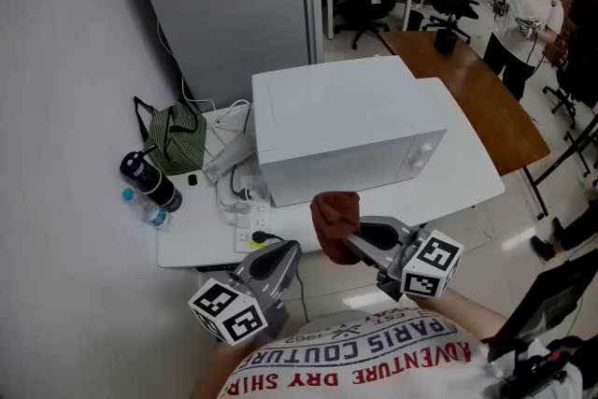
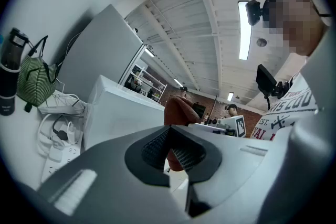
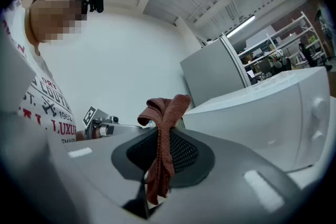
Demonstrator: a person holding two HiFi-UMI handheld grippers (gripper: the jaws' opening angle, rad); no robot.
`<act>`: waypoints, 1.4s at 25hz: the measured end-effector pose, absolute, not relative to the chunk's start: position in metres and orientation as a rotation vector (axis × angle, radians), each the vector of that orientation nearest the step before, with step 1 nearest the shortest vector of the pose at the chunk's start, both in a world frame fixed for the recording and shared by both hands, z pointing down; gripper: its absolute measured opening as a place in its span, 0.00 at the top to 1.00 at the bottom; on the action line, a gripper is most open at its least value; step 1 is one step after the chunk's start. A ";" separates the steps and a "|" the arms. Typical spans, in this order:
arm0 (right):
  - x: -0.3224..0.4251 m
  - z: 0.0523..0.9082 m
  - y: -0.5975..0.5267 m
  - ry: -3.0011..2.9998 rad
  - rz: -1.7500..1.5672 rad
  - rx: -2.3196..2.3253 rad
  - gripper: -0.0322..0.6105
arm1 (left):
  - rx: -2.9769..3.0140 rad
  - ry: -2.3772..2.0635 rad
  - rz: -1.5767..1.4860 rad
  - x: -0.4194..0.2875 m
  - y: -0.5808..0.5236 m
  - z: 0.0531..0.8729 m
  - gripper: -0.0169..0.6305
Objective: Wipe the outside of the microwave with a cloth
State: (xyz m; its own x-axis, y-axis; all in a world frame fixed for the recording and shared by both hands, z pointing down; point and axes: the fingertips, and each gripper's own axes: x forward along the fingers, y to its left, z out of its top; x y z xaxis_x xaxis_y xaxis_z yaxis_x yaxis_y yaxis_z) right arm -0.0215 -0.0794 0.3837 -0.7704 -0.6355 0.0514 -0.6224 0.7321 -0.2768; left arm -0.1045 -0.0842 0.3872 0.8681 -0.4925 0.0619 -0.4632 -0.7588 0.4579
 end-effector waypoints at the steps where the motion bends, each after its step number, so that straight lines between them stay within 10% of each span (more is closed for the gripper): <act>1: -0.028 0.384 -0.082 2.890 -0.424 -1.044 0.88 | 2.572 -0.700 -0.093 -0.110 -0.087 0.388 0.97; 35: -0.036 0.447 -0.232 2.823 -0.065 -1.379 0.88 | 2.417 -1.055 -0.042 -0.173 -0.104 0.409 0.97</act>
State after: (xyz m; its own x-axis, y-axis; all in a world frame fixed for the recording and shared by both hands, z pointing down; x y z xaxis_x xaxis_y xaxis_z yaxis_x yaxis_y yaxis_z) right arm -0.0355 -0.2320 0.4465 -0.6147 -0.7886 0.0186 -0.7886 0.6138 -0.0368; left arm -0.1733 -0.1043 0.4086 0.6995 -0.6951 0.1660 -0.6797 -0.5754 0.4549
